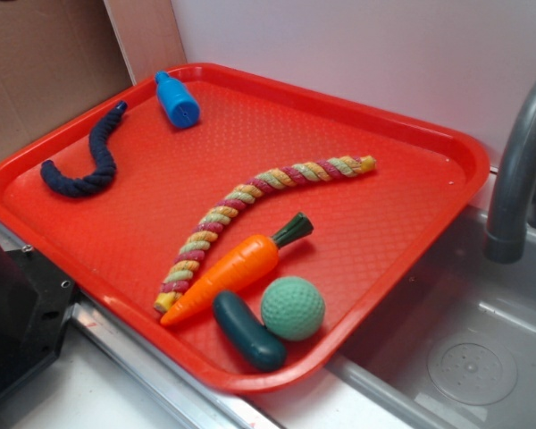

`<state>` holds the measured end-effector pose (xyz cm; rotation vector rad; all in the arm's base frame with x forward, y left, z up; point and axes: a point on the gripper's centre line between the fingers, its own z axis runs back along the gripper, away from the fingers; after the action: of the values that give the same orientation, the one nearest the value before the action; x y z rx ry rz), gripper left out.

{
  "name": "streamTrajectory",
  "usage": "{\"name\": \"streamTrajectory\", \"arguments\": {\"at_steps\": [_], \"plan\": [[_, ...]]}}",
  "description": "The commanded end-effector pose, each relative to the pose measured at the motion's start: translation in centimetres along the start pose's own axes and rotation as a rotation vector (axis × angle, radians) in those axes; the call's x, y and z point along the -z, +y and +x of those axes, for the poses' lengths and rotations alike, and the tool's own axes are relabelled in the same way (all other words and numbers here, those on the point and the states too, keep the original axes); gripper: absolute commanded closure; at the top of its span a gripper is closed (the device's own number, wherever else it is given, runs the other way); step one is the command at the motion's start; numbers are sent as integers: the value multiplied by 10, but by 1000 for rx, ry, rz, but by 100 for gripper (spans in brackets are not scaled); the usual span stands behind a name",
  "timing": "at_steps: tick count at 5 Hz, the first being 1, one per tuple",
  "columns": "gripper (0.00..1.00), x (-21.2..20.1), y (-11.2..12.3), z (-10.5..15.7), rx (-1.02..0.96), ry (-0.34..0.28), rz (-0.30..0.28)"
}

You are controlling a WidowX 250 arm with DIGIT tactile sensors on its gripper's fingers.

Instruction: Grab the blue rope.

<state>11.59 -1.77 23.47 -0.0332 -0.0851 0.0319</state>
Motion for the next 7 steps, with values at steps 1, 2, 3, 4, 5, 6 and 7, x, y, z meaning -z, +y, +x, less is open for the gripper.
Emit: {"name": "streamTrajectory", "arguments": {"at_steps": [1, 2, 3, 4, 5, 6, 7], "plan": [[0, 0, 0, 0, 0, 0, 0], [0, 51, 40, 45, -208, 27, 131], [0, 78, 59, 66, -339, -55, 90], [0, 110, 87, 80, -585, -163, 147], [0, 138, 126, 68, -834, -151, 179], [0, 164, 146, 60, -958, -62, 185], [0, 187, 163, 57, -977, -22, 166]]}}
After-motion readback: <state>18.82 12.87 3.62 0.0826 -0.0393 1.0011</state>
